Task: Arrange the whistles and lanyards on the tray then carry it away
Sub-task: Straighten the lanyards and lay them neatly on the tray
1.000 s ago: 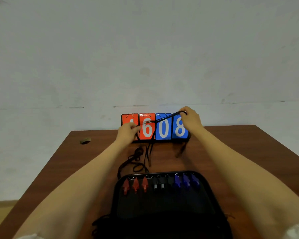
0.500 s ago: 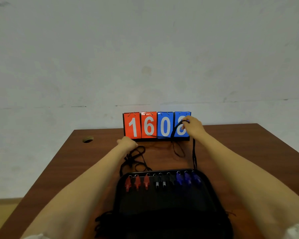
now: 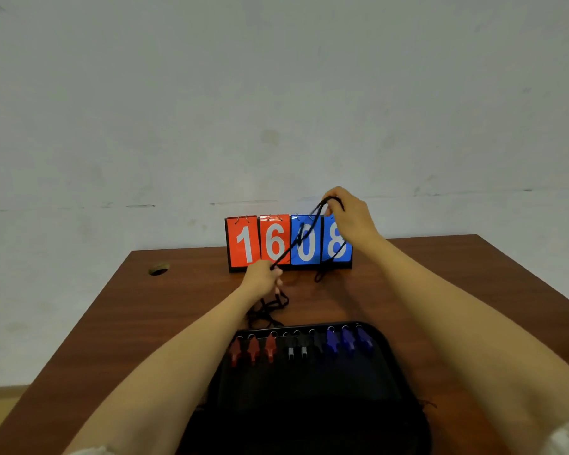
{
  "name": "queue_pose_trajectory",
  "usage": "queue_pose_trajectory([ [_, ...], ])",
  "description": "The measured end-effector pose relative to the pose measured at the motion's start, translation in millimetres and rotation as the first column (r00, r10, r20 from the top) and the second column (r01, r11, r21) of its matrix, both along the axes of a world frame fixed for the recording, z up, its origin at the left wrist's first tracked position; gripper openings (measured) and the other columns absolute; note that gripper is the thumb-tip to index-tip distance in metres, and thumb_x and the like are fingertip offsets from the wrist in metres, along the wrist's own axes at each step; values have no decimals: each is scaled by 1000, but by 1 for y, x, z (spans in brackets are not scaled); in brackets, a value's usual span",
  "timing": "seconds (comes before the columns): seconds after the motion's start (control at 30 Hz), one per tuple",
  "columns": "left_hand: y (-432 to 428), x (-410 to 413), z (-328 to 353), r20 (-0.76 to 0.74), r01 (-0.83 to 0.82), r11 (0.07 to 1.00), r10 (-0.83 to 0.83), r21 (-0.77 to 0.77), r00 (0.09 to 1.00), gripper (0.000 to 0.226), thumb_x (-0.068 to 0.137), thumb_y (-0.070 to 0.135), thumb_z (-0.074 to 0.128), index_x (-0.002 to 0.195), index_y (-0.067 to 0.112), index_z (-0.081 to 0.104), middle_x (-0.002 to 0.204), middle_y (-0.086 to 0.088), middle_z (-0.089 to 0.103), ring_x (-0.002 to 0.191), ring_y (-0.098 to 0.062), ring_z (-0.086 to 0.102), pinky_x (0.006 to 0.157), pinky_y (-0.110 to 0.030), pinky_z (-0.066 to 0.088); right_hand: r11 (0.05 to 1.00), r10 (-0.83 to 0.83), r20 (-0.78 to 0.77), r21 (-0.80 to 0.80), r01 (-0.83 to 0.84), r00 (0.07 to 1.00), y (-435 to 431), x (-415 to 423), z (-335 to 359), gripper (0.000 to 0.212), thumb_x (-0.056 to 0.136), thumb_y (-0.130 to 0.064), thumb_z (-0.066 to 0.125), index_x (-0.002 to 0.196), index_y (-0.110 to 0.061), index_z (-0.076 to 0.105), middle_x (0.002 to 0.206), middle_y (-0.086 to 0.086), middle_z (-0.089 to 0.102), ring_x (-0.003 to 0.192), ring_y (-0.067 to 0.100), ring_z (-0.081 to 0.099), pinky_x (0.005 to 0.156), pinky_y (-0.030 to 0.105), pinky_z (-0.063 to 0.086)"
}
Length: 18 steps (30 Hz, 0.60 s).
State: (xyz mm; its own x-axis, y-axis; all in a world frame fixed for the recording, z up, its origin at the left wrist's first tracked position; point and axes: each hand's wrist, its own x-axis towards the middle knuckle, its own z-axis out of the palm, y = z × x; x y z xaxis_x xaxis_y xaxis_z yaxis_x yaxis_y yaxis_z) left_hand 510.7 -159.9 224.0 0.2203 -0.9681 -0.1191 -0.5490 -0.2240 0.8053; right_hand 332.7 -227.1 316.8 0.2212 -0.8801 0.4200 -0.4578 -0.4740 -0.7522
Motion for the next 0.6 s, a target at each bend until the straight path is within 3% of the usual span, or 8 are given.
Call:
queue_pose_trajectory([
  [0.1, -1, 20, -7, 140, -121, 985, 103, 124, 985, 15, 95, 9, 49, 106, -1, 52, 99, -16, 66, 83, -27, 67, 76, -35, 56, 998, -57, -16, 1, 57, 998, -3, -5, 1, 23, 99, -12, 37, 106, -7, 58, 82, 5, 60, 52, 4, 43, 45, 12, 33],
  [0.2, 2, 20, -1, 207, -240, 949, 198, 204, 958, 55, 91, 6, 54, 138, -1, 26, 140, -25, 37, 113, -34, 57, 91, -35, 51, 999, 1, -73, 40, 2, 997, -1, -5, -2, 23, 99, -11, 37, 106, -7, 58, 86, 5, 61, 49, 1, 46, 43, 11, 34],
  [0.27, 8, 7, 10, 220, -232, 962, 198, 141, 955, 64, 91, 2, 52, 144, 1, 16, 147, -24, 21, 120, -35, 50, 97, -34, 47, 999, 30, -90, 46, -26, 996, 2, -3, -4, 23, 99, -11, 37, 106, -8, 59, 88, 5, 61, 51, 1, 44, 42, 9, 34],
  [0.37, 14, -17, 31, 136, -11, 992, 28, -123, 990, 52, 90, 4, 56, 138, 6, 35, 142, -12, 39, 121, -26, 49, 94, -27, 43, 995, 98, -173, 35, -93, 980, 10, 1, -4, 23, 99, -12, 38, 107, -8, 59, 88, 4, 61, 58, 7, 45, 41, 6, 35],
  [0.43, 17, -32, 45, 43, 108, 972, -102, -207, 994, 58, 90, 13, 61, 141, 9, 35, 132, 0, 45, 116, -17, 51, 95, -27, 43, 991, 136, -229, 20, -135, 964, 15, 3, -1, 23, 99, -13, 38, 107, -10, 60, 88, 2, 60, 61, 10, 47, 44, 8, 35],
  [0.47, 16, -38, 50, -11, 129, 967, -134, -218, 991, 59, 89, 18, 62, 141, 11, 35, 128, -1, 50, 109, -16, 55, 91, -26, 46, 989, 146, -246, 8, -149, 958, 17, 3, 1, 23, 99, -13, 39, 106, -10, 60, 88, 2, 60, 63, 10, 48, 48, 9, 35],
  [0.53, 15, -45, 57, -82, 114, 961, -138, -251, 987, 44, 92, 20, 57, 133, 6, 45, 99, -2, 62, 81, -10, 60, 71, -15, 50, 988, 144, -258, -14, -153, 955, 19, 4, 3, 23, 99, -11, 39, 106, -10, 61, 91, 4, 62, 67, 13, 50, 53, 11, 36],
  [0.6, 14, -46, 58, -124, 66, 954, -106, -291, 987, 29, 97, 18, 50, 119, -1, 53, 78, 1, 62, 62, -6, 56, 59, -12, 49, 994, 71, -334, -54, -95, 940, 19, 3, 5, 23, 98, -12, 43, 113, -10, 60, 103, 9, 64, 83, 18, 54, 64, 16, 42],
])
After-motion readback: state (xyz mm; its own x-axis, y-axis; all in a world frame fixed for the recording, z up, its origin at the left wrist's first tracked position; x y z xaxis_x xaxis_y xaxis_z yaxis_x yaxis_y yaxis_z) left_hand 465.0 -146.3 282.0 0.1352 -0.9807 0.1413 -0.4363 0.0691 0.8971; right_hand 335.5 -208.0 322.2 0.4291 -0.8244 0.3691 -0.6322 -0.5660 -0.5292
